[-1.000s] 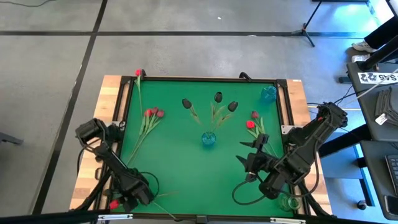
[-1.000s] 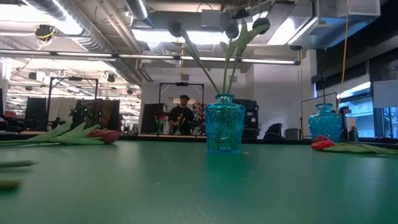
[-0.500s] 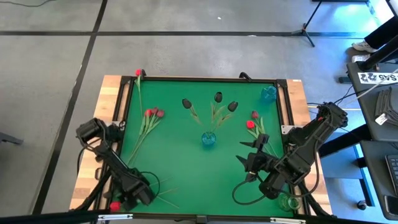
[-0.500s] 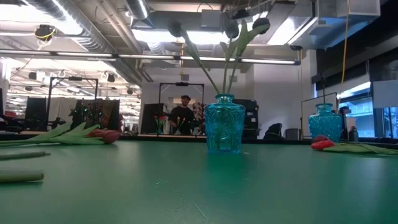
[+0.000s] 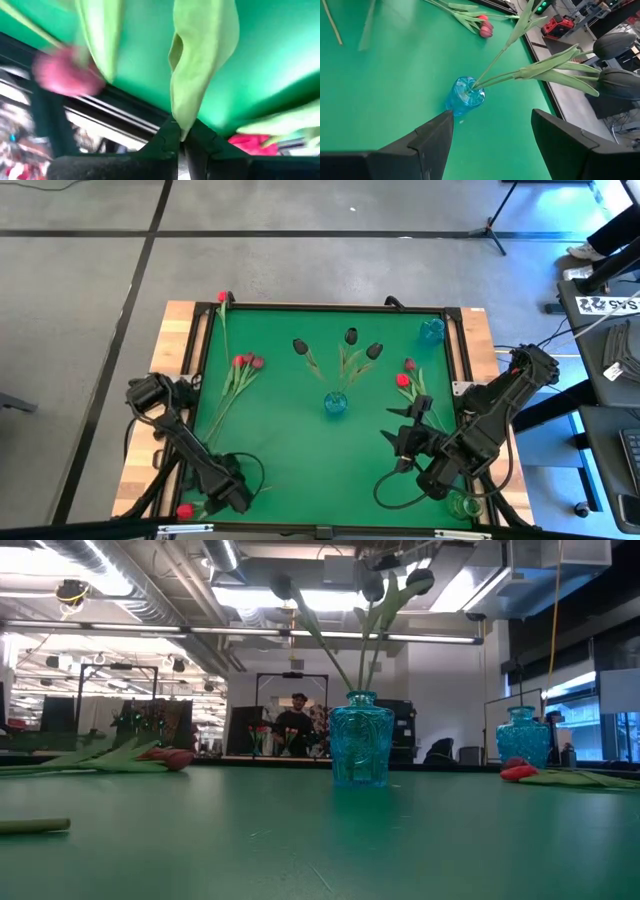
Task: Sort flowers into vase by color
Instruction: Put the black tulip into the bottom blue vase
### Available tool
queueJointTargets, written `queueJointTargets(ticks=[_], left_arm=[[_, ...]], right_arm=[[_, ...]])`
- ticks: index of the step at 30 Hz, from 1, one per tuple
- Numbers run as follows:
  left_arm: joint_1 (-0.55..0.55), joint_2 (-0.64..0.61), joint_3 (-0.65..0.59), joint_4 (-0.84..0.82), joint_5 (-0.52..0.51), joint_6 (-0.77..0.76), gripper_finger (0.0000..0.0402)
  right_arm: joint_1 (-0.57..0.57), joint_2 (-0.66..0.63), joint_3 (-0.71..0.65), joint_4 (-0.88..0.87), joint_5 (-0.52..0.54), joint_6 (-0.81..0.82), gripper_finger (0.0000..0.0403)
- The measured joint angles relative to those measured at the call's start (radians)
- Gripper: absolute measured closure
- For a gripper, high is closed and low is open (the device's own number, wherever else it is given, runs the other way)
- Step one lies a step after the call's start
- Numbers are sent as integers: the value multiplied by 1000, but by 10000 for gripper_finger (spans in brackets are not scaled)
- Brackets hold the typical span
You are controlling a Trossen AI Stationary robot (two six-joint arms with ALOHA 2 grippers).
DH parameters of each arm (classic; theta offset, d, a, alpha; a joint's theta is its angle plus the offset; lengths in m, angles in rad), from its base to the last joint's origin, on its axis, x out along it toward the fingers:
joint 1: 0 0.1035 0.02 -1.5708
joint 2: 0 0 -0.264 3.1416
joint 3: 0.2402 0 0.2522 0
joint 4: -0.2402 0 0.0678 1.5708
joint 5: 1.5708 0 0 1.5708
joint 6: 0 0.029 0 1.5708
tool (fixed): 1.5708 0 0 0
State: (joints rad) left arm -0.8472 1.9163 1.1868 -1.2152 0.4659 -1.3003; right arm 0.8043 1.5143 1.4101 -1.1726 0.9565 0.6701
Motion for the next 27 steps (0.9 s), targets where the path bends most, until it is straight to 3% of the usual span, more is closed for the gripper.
queueJointTargets(ticks=[5,7,9,12,15,19,21,27], left_arm=[[23,-1,177,-92,-339,50,394],[23,-1,227,-113,-411,81,395],[18,-1,247,-186,-396,110,395],[13,-2,218,-342,-259,184,395],[21,-11,172,-352,-152,298,396],[65,-14,151,-355,-178,358,396],[90,-14,160,-331,-208,359,396],[132,-16,207,-79,-74,388,397]], right_arm=[[0,0,0,2,9,4,134],[0,0,0,3,23,11,134],[0,0,0,8,28,11,134],[0,0,0,23,29,12,134],[0,0,0,43,29,12,134],[0,0,0,57,28,13,134],[0,0,0,56,27,14,134],[0,0,0,57,19,21,134]])
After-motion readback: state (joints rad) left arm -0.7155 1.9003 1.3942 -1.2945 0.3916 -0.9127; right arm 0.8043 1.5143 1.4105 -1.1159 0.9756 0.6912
